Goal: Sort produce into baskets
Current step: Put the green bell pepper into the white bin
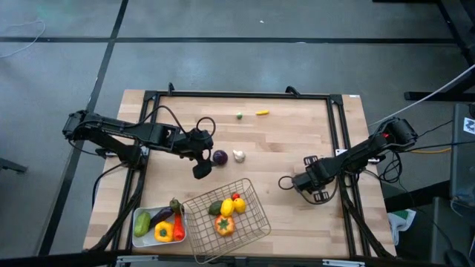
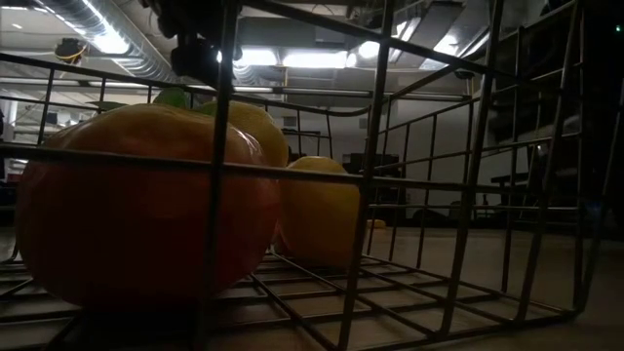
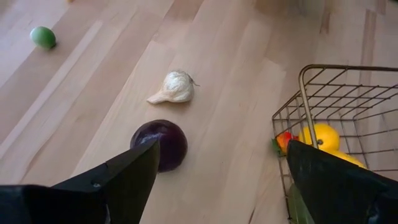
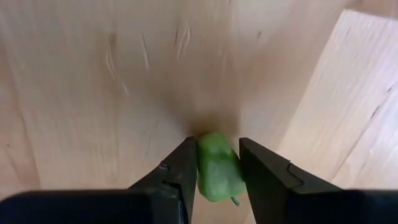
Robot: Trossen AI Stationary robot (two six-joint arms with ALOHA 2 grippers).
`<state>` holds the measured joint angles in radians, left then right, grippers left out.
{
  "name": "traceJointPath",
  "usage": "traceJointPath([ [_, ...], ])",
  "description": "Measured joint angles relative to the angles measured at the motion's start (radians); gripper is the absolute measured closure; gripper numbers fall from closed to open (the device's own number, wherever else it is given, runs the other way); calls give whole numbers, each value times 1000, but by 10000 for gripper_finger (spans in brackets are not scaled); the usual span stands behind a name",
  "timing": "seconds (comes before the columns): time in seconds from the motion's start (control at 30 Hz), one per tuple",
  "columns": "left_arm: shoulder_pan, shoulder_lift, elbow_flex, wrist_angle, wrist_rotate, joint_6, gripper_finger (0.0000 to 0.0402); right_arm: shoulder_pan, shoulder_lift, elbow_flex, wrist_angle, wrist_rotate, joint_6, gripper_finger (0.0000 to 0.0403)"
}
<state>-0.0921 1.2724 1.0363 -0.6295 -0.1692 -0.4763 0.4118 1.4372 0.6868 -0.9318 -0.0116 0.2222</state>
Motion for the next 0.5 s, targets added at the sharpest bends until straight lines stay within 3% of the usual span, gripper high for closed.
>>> traceJointPath([
  [0.27, 0, 0, 0, 110, 0, 22, 57, 0, 0, 114, -10, 43, -29, 288],
  [0.5, -23, 0, 0, 346, 0, 83, 57, 0, 0, 344, -12, 259, -174, 288],
])
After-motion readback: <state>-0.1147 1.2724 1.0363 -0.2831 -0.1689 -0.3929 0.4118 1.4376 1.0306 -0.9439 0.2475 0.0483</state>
